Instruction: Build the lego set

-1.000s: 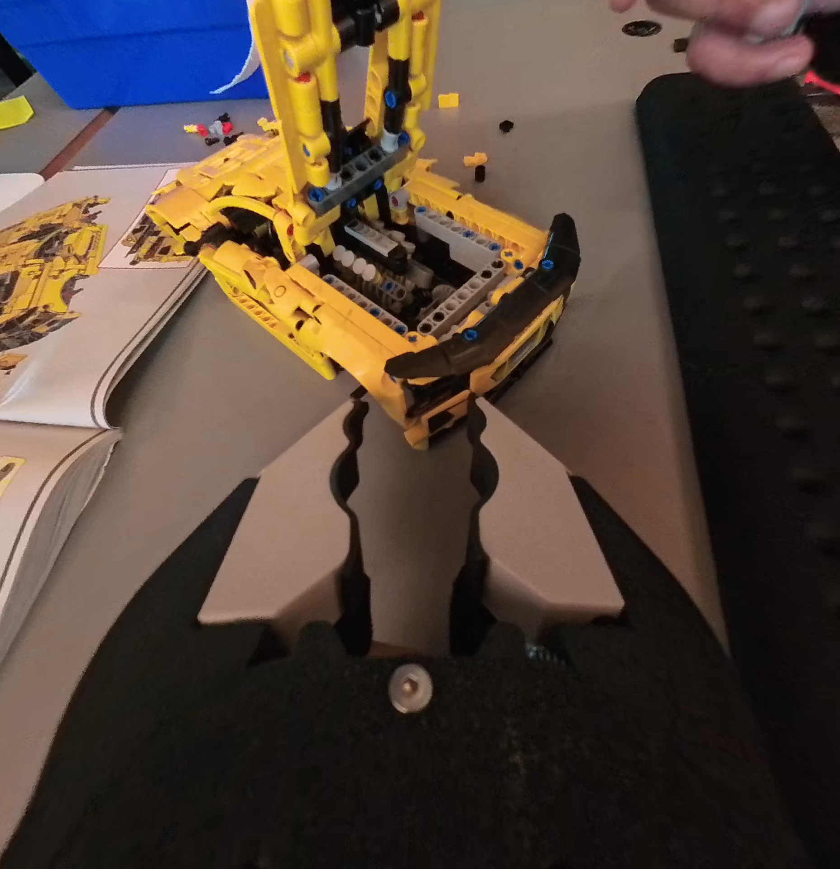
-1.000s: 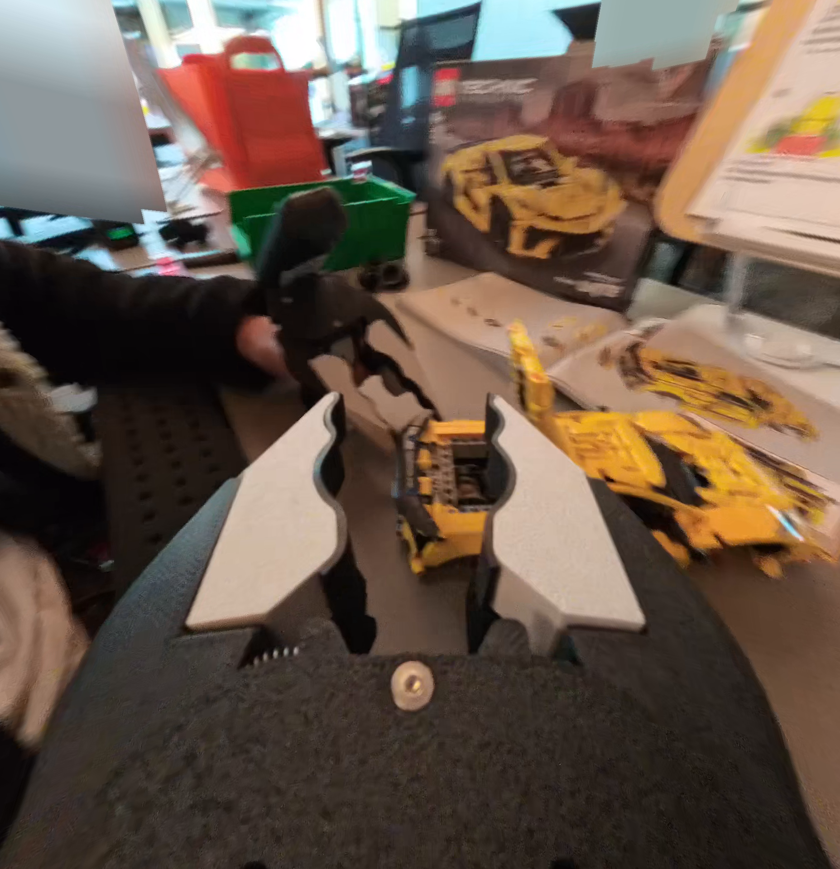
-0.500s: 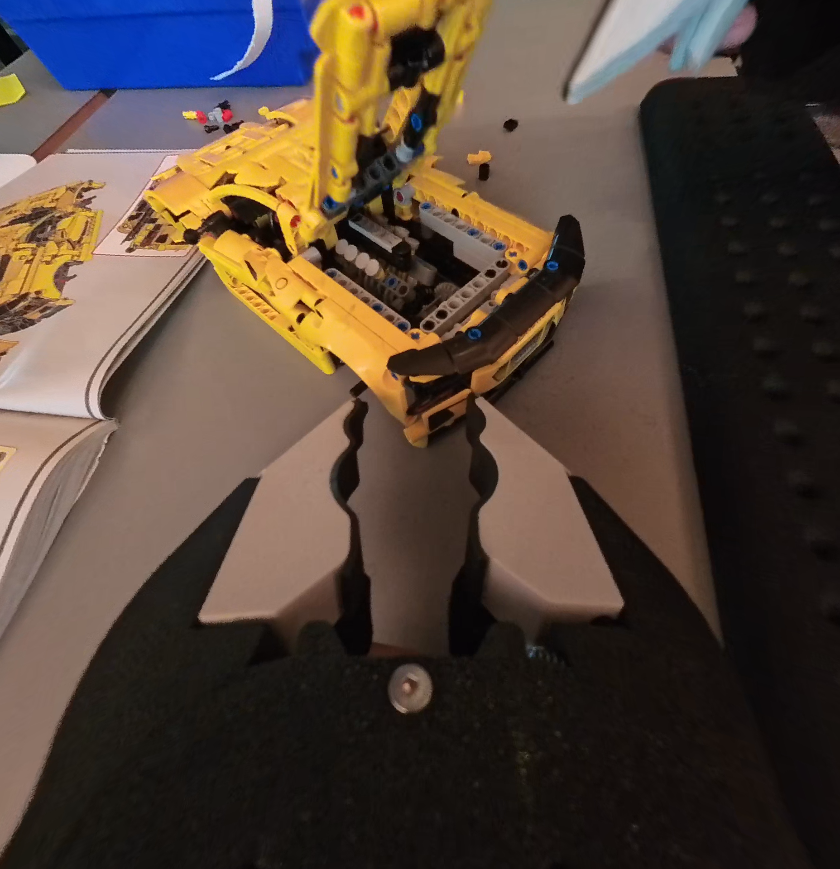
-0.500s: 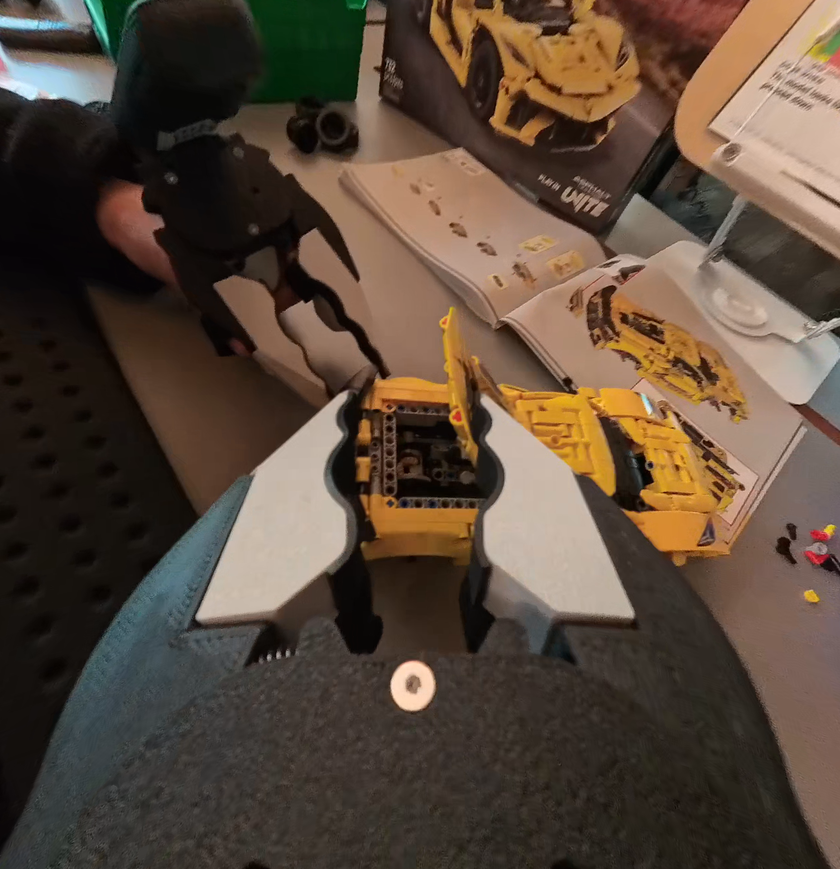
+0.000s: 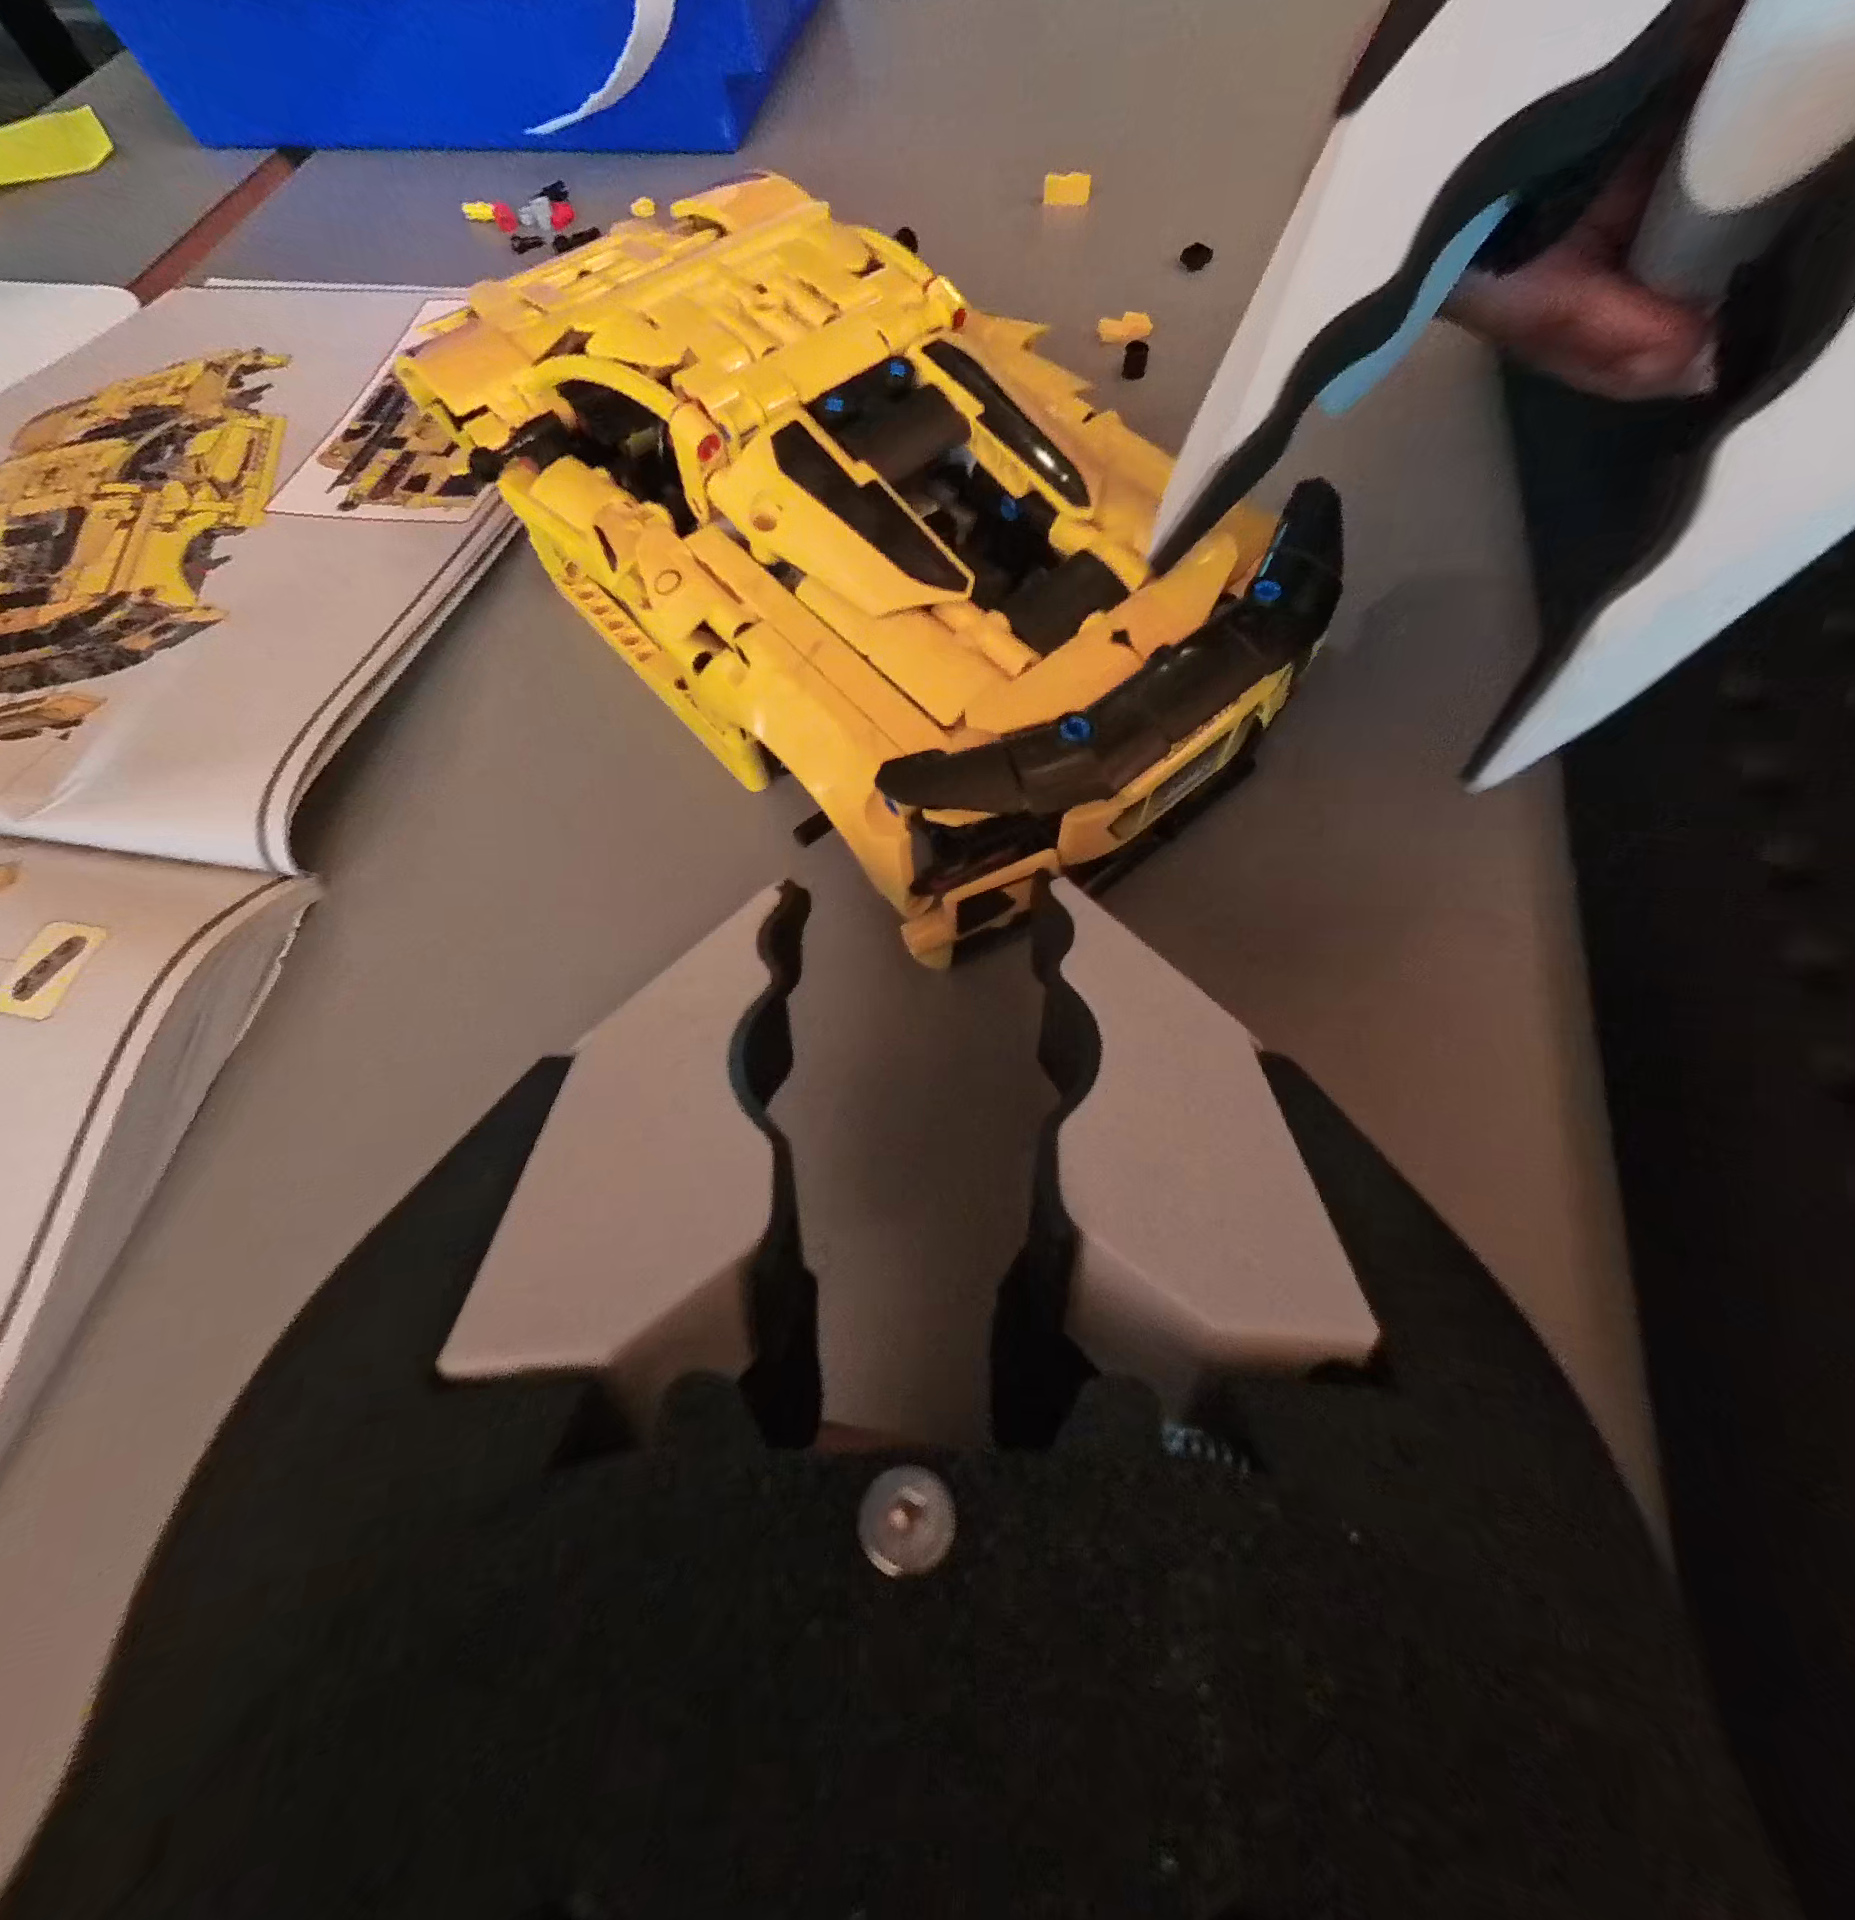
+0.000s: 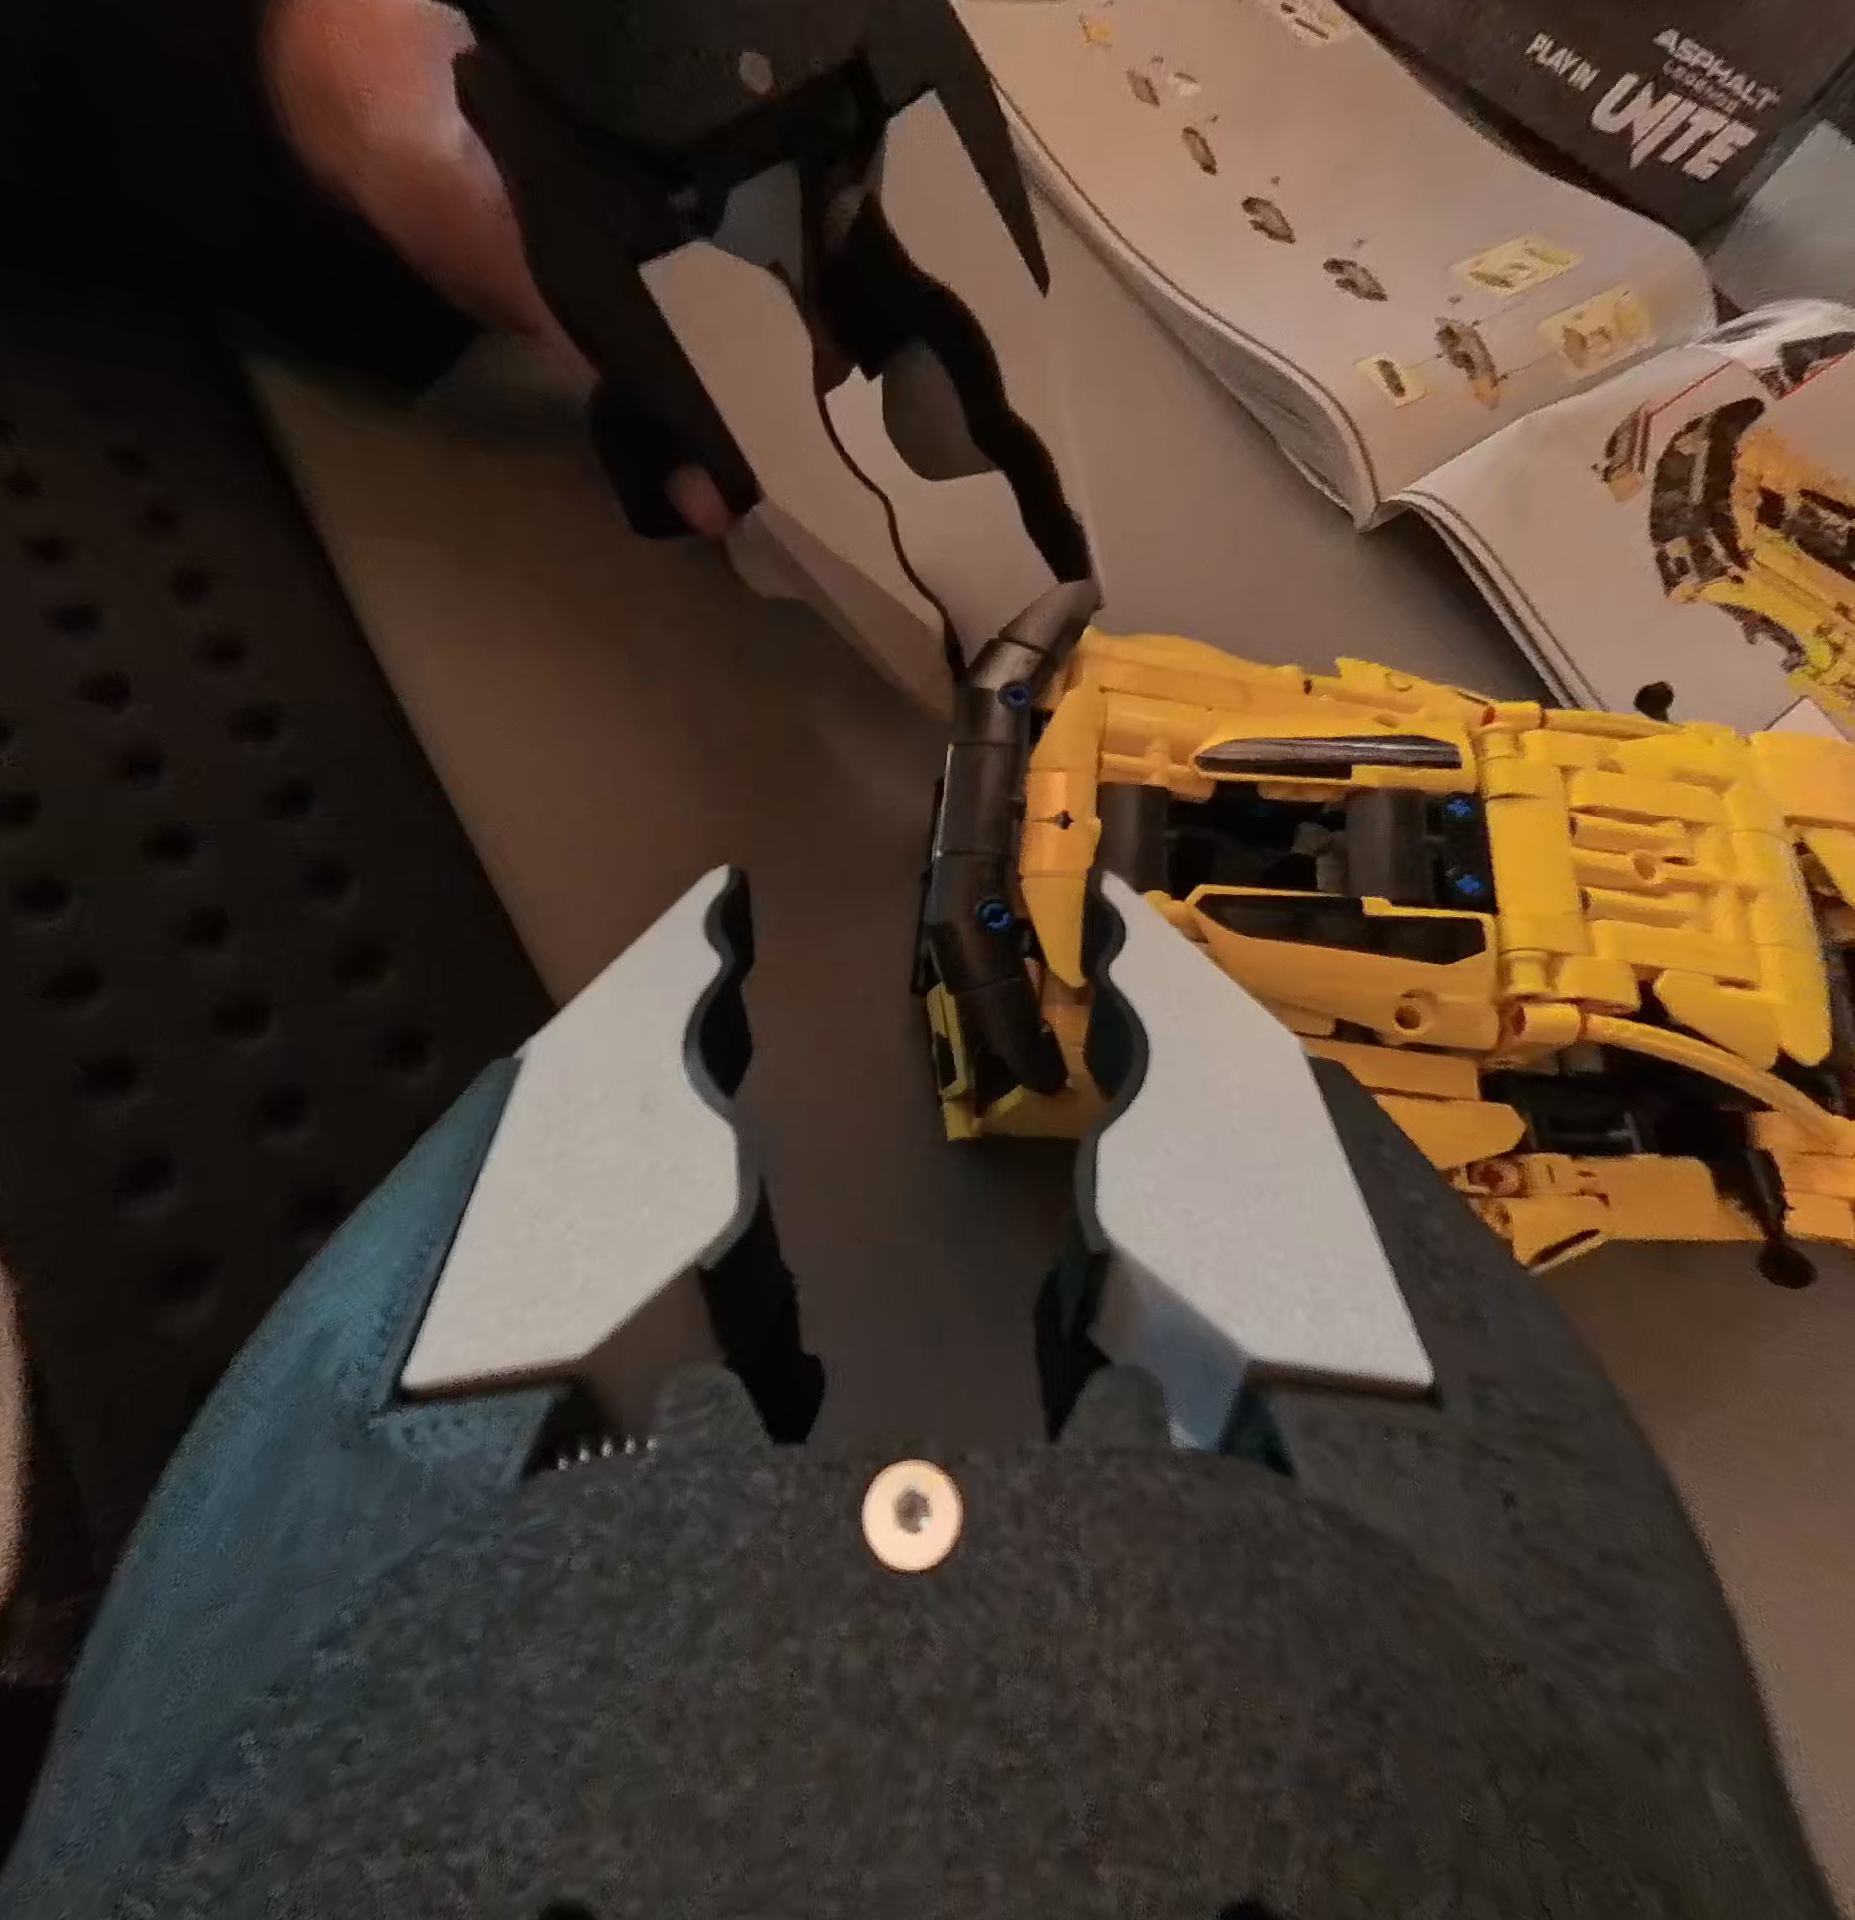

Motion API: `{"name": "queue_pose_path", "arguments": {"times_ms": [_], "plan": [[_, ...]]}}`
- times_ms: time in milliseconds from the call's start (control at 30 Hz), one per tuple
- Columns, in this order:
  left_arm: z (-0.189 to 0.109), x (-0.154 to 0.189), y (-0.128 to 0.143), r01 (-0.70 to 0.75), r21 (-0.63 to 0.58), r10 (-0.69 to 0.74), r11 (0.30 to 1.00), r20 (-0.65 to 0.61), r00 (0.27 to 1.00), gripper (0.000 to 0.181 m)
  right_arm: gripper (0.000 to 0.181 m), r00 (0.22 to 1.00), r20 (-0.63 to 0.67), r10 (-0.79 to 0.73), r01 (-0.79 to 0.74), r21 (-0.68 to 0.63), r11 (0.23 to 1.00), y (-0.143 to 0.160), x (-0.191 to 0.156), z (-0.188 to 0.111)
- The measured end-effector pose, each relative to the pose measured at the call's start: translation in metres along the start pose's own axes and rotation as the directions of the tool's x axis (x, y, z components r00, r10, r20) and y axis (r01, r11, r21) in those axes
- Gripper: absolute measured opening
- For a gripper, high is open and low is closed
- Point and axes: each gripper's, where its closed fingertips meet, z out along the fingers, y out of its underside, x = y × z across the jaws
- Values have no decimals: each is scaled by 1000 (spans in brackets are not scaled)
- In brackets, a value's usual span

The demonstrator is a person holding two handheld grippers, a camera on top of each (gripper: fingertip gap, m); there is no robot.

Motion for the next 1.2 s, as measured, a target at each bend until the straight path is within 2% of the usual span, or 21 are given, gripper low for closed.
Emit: {"name": "queue_pose_path", "arguments": {"times_ms": [67, 133, 200, 233, 300, 400, 467, 533, 600, 700, 833, 933, 1000, 1067, 1100, 1167, 1200], "plan": [[-5, -6, 1, -3, -12, 3, 1000, 32, 999, 44, 64, 999, 23, 45, -46, 24, 999, -7, 3, -15], [-15, -8, -5, 36, 2, -36, 999, 43, 998, 44, 70, 997, -1, 81, -81, 98, 992, -12, 21, -36], [-27, -2, -18, 131, 37, -131, 991, 10, 991, 45, 79, 992, -74, 106, -91, 181, 979, -10, 54, -59], [-32, 3, -23, 183, 42, -183, 982, 0, 983, 49, 78, 985, -108, 134, -106, 232, 967, -9, 73, -69], [-38, 16, -30, 255, 36, -256, 966, 6, 967, 61, 69, 970, -167, 176, -131, 248, 960, -2, 115, -85], [-26, 42, -28, 307, -10, -305, 952, 78, 949, 79, 75, 947, -229, 226, -198, 140, 970, 19, 178, -81], [-13, 46, -25, 324, -21, -315, 946, 183, 931, 85, 77, 943, -171, 285, -267, 118, 956, 23, 202, -66], [-2, 43, -27, 339, 13, -329, 941, 282, 901, 85, 82, 939, -72, 337, -332, 78, 940, 23, 210, -46], [10, 47, -26, 370, 21, -358, 929, 316, 879, 87, 88, 934, 8, 356, -356, 31, 934, 25, 210, -29], [13, 39, -22, 373, 9, -345, 928, 405, 847, 88, 87, 916, 91, 390, -394, 33, 919, 25, 209, -17], [13, 34, -20, 384, 7, -354, 923, 402, 844, 89, 85, 896, 116, 429, -435, 29, 900, 35, 208, -10], [6, 24, -9, 370, -52, -318, 928, 411, 854, 89, 65, 868, 207, 451, -468, 38, 883, 30, 189, -18], [-5, 11, 1, 369, -69, -305, 927, 436, 847, 89, 61, 842, 281, 461, -486, 22, 874, 26, 172, -21], [-16, 3, 8, 395, -68, -329, 916, 435, 838, 88, 66, 849, 277, 451, -471, 6, 882, 25, 168, -27], [-19, 6, 9, 408, -68, -346, 910, 416, 841, 87, 64, 857, 262, 444, -471, 48, 881, 20, 173, -34], [-21, 19, 2, 429, -33, -389, 903, 367, 845, 87, 67, 872, 158, 463, -484, 138, 864, 16, 204, -45], [-19, 28, -4, 444, -2, -416, 896, 347, 841, 87, 75, 871, 105, 480, -491, 161, 856, 17, 220, -46]]}}
